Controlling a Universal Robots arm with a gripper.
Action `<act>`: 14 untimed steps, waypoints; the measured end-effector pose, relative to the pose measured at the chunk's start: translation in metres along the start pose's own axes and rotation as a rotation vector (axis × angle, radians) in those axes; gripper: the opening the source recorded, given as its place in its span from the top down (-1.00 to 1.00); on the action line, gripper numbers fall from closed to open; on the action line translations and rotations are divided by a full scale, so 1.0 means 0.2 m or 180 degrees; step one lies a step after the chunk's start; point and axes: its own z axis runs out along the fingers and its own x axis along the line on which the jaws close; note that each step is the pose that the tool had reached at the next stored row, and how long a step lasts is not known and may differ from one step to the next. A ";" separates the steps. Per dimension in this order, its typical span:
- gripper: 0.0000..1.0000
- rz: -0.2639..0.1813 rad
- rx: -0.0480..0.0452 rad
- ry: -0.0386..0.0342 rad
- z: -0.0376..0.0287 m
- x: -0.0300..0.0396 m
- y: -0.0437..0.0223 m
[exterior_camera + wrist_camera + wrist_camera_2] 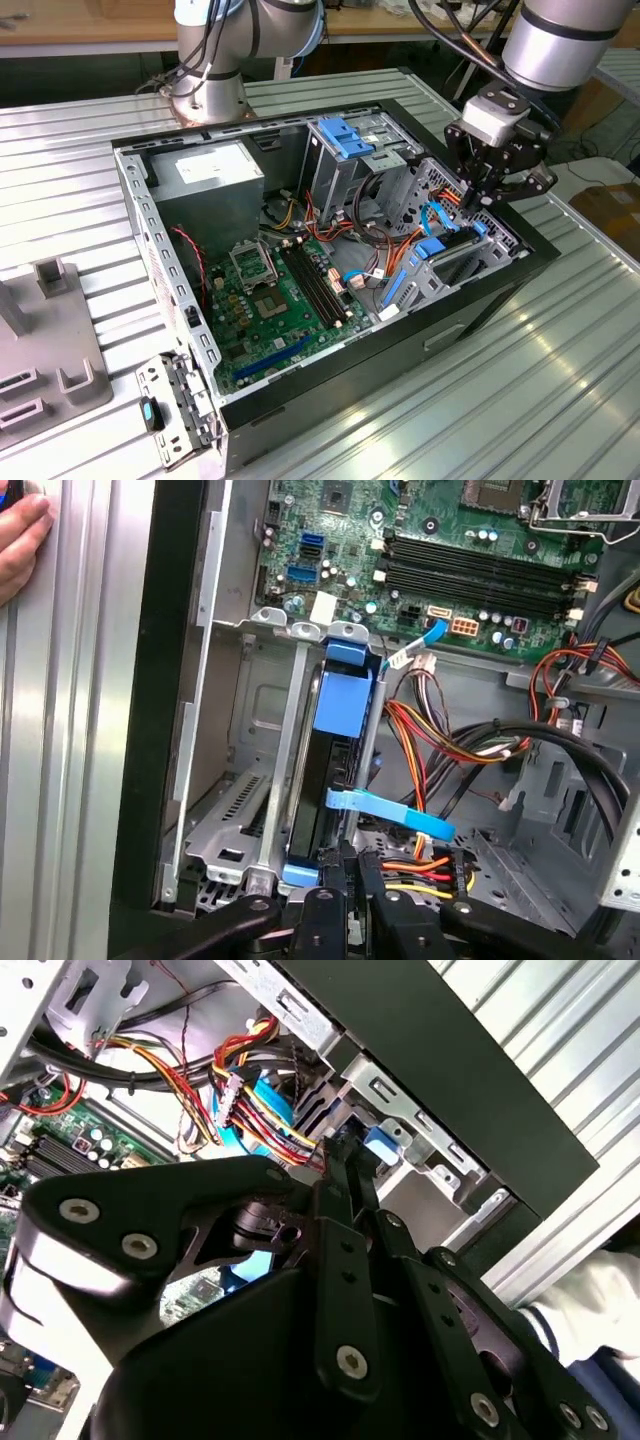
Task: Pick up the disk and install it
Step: 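Insert the second disk wire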
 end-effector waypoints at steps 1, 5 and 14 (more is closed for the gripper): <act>0.66 0.0038 -0.0003 0.0005 0.000 0.000 0.000; 0.66 0.0057 0.0012 -0.0084 0.001 0.014 0.003; 0.66 0.0136 0.0021 -0.0152 0.001 0.025 0.006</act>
